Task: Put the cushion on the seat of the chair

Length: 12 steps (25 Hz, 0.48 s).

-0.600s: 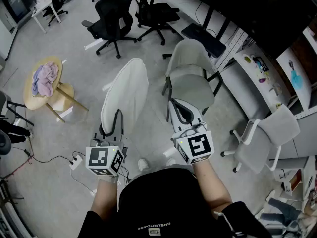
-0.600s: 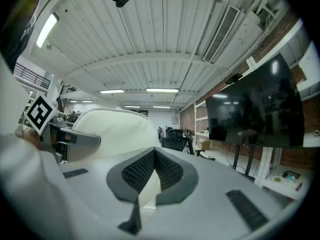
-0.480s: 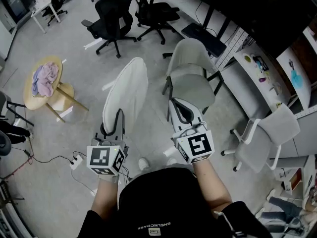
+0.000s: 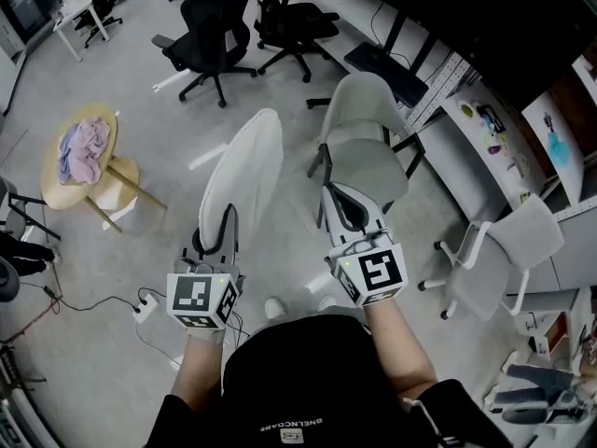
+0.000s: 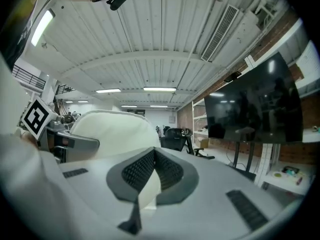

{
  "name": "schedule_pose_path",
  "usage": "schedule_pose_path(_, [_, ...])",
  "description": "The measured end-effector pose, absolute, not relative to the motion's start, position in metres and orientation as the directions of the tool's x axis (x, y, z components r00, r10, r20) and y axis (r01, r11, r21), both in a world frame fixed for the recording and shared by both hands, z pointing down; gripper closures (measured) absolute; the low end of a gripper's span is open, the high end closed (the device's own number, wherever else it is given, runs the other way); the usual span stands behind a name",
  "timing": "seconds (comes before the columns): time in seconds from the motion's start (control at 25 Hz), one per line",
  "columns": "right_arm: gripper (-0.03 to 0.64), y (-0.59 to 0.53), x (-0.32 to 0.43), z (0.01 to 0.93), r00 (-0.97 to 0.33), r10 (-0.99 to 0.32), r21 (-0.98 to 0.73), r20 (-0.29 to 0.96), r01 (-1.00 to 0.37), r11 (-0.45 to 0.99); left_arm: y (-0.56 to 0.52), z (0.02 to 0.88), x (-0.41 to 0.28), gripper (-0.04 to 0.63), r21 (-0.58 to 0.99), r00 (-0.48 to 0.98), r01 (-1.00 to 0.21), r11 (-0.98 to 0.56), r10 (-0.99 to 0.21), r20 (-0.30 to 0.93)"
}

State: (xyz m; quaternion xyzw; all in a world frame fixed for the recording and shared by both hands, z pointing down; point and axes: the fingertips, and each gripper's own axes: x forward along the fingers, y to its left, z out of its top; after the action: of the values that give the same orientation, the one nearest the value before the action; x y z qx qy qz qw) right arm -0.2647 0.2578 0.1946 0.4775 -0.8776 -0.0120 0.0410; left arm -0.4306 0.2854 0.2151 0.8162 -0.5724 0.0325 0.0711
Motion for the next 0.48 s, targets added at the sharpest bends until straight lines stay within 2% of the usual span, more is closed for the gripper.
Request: schedule_pose_path(0.48, [0.609,0.246,-0.312,0.204,-0.525,-0.847,0.046,0.081,-0.847,0.529,0.272,0.225,-0.475,0.543,0.099,0.358,-0.932,-0.347,-0.924,0.135])
